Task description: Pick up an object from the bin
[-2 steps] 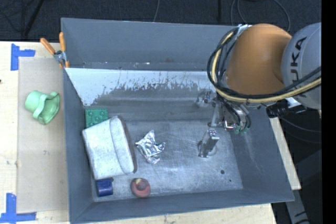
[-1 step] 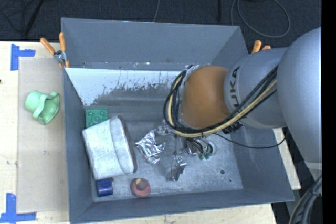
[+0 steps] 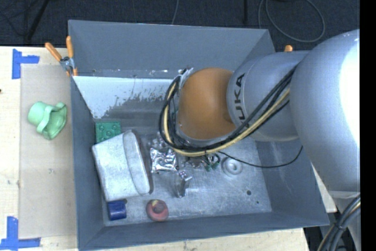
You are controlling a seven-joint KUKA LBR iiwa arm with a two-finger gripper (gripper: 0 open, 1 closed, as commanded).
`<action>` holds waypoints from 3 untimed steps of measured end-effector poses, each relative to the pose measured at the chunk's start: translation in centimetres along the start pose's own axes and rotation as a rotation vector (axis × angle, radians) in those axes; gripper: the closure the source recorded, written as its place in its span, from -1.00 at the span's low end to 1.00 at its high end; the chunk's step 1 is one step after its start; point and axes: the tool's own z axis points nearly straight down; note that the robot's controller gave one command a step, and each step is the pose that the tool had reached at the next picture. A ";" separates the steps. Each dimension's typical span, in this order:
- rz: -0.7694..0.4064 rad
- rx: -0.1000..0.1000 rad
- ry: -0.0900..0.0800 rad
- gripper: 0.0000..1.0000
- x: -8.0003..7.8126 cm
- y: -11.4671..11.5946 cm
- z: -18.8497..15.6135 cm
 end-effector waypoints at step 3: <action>-0.304 0.003 -0.007 1.00 -2.1 0.5 -11.4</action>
Offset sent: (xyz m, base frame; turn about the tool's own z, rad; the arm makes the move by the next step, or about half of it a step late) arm 0.0273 -0.0025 -0.0080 -0.3277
